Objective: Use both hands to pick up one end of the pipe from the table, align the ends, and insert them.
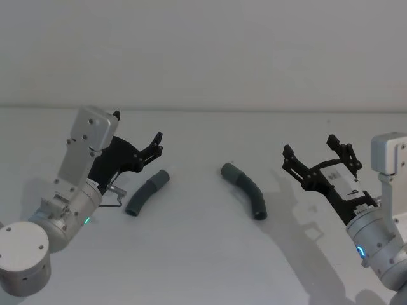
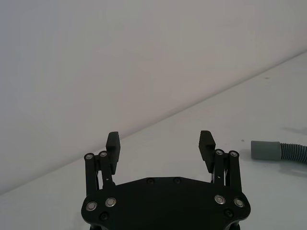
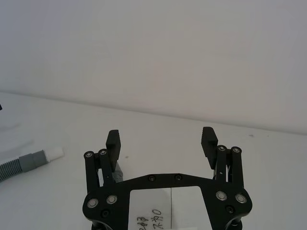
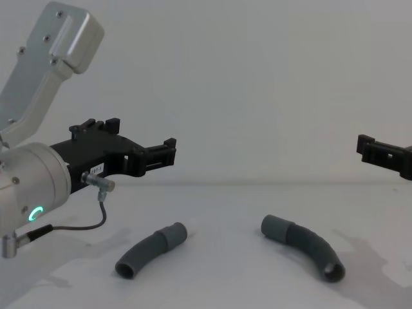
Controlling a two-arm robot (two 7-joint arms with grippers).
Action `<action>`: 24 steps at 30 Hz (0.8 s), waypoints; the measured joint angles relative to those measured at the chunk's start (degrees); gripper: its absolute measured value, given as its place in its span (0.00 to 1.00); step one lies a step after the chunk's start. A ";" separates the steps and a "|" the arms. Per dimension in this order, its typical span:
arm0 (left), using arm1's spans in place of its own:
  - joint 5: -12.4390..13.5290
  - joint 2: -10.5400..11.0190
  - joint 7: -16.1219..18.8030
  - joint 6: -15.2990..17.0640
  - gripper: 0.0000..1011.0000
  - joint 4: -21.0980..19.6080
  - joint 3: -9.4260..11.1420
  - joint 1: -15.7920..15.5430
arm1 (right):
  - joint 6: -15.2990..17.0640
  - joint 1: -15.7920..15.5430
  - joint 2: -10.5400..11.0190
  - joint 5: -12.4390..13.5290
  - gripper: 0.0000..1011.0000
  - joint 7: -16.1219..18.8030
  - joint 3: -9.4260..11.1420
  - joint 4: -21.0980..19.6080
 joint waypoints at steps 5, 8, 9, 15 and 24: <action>0.00 0.00 0.00 0.00 0.99 0.00 0.00 0.00 | 0.00 0.00 0.00 0.00 0.99 0.00 0.00 0.00; 0.00 0.00 0.00 0.00 0.99 0.00 0.00 0.00 | 0.00 0.00 0.00 0.00 0.99 0.00 0.00 0.00; 0.00 0.00 0.00 0.00 0.99 0.00 0.00 0.00 | 0.00 0.00 0.00 0.00 0.99 0.00 0.00 0.00; 0.00 0.00 0.00 0.00 0.99 0.00 0.00 0.00 | 0.00 0.00 0.00 0.00 0.99 0.00 0.00 0.00; 0.00 0.00 0.00 0.00 0.99 0.00 0.00 0.00 | 0.00 0.00 0.00 0.00 0.99 0.00 0.00 0.00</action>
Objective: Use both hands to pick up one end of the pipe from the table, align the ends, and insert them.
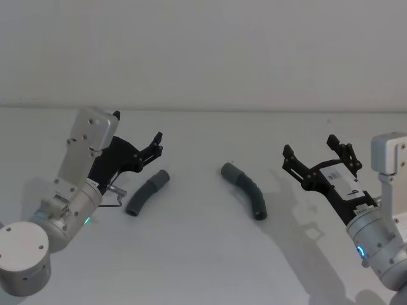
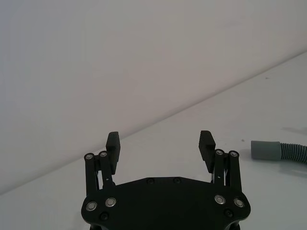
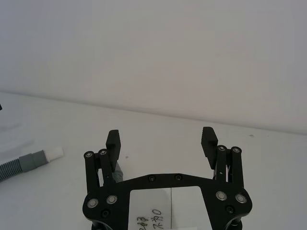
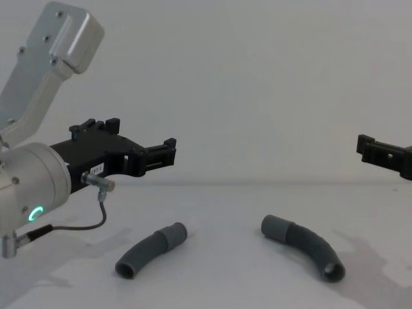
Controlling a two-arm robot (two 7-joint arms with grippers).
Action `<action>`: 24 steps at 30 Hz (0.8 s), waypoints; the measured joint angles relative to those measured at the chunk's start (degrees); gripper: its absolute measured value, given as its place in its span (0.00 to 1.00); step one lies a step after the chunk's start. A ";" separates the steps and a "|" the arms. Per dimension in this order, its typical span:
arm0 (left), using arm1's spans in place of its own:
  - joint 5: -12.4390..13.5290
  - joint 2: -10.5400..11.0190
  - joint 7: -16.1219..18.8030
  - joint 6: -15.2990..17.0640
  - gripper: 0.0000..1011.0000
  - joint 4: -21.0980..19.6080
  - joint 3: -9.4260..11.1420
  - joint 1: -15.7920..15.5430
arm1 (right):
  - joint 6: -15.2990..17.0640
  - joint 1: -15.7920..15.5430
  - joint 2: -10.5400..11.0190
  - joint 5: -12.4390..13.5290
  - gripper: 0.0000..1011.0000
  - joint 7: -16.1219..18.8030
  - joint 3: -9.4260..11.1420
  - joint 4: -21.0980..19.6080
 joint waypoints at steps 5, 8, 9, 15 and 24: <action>0.00 0.00 0.00 0.00 0.99 0.00 0.00 0.00 | 0.00 0.00 0.00 0.00 0.99 0.00 0.00 0.00; 0.00 0.00 0.00 0.00 0.99 0.00 0.00 0.00 | 0.00 0.00 0.00 0.00 0.99 0.00 0.00 0.00; 0.00 0.00 0.00 0.00 0.99 0.00 0.00 0.00 | 0.00 0.00 0.00 0.00 0.99 0.00 0.00 0.00; 0.00 0.00 0.00 0.00 0.99 0.00 0.00 0.00 | 0.00 0.00 0.00 0.00 0.99 0.00 0.00 0.00; 0.00 0.00 0.00 0.00 0.99 0.00 0.00 0.00 | 0.00 0.00 0.00 0.00 0.99 0.00 0.00 0.00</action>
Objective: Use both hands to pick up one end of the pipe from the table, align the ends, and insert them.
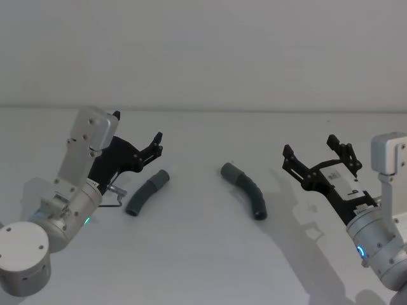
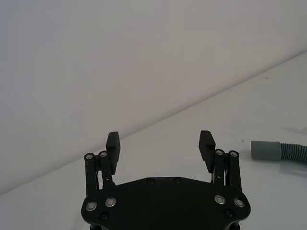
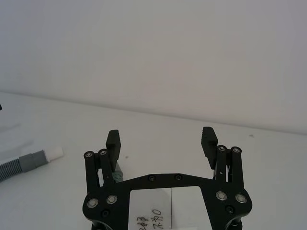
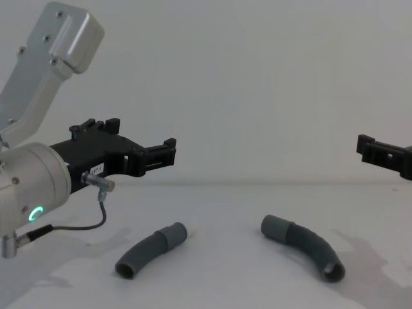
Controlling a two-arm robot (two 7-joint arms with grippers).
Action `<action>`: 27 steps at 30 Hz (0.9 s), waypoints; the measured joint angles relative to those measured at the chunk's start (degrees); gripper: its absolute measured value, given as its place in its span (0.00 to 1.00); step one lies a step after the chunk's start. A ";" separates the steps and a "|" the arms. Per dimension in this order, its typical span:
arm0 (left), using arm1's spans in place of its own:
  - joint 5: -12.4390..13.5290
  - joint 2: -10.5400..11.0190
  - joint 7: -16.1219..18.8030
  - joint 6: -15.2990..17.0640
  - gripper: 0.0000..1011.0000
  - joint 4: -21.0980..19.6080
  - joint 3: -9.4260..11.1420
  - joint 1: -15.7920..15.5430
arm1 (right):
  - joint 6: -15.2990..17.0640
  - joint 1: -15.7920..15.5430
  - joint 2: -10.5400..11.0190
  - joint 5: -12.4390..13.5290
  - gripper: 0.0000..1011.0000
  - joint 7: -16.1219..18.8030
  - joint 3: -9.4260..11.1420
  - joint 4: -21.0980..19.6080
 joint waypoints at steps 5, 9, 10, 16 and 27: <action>0.00 0.00 0.00 0.00 0.99 0.00 0.00 0.00 | 0.00 0.00 0.00 0.00 0.99 0.00 0.00 0.00; 0.00 0.00 0.00 0.00 0.99 0.00 0.00 0.00 | 0.00 0.00 0.00 0.00 0.99 0.00 0.00 0.00; 0.00 0.00 0.00 0.00 0.99 0.00 0.00 0.00 | 0.00 0.00 0.00 0.00 0.99 0.00 0.00 0.00; 0.00 -0.03 -0.04 0.03 0.99 0.00 0.00 -0.04 | 0.00 0.00 0.00 0.00 0.99 0.00 0.00 0.00; -0.47 0.41 -2.34 5.72 0.99 -0.54 0.48 -1.26 | 0.00 0.00 0.00 0.00 0.99 0.00 0.00 0.00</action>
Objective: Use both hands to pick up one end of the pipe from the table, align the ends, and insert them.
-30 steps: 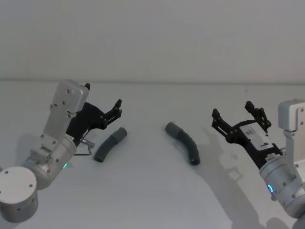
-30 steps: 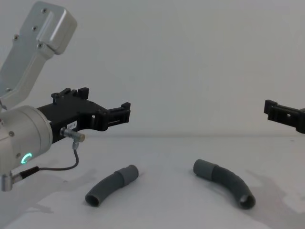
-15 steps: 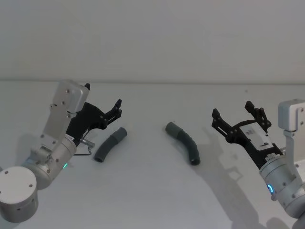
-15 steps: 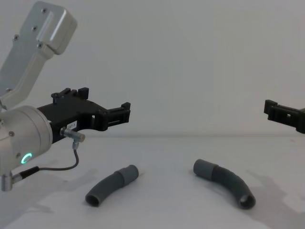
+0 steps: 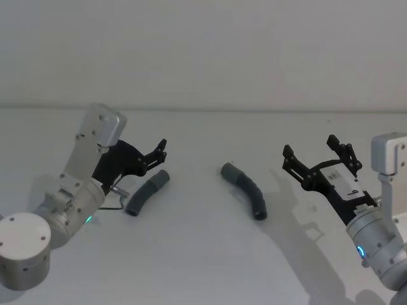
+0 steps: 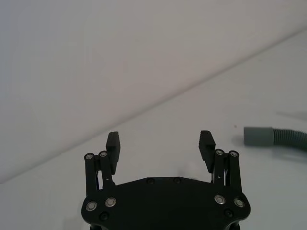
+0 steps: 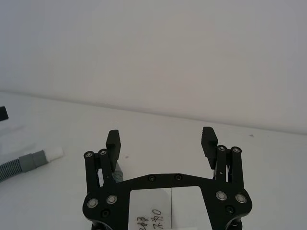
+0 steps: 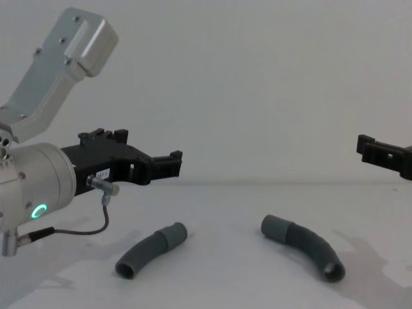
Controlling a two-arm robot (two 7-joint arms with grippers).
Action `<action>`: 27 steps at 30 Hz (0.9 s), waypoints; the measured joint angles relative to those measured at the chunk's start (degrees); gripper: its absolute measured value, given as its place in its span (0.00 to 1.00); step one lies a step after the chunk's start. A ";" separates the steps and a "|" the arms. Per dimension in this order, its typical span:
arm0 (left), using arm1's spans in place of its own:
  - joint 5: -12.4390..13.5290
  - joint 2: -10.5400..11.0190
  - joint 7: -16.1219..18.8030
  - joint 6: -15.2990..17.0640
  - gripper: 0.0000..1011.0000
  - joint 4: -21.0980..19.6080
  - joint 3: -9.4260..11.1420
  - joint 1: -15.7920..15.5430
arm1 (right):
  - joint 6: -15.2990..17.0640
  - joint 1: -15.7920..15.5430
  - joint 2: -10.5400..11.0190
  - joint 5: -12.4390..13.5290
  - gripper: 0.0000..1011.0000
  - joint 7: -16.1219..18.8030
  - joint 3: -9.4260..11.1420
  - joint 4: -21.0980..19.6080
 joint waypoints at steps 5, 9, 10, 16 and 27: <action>-0.48 0.81 -1.66 4.42 0.99 -0.76 0.34 -0.76 | 0.00 0.00 0.00 0.00 0.99 0.00 0.00 0.00; -0.84 1.54 -3.08 8.08 0.99 -1.29 0.62 -1.39 | 0.00 0.00 0.00 0.00 0.99 0.00 0.00 0.00; -0.90 1.71 -3.39 8.85 0.99 -1.35 0.68 -1.53 | 0.00 0.00 0.00 0.00 0.99 0.00 0.00 0.00; -1.34 3.08 -6.04 14.97 0.99 -1.77 1.32 -2.97 | 0.00 0.00 0.00 0.00 0.99 -0.01 0.00 0.00; -1.54 5.33 -11.71 23.75 0.99 -0.23 3.00 -6.86 | 0.00 0.00 0.00 0.00 0.99 0.00 0.00 0.00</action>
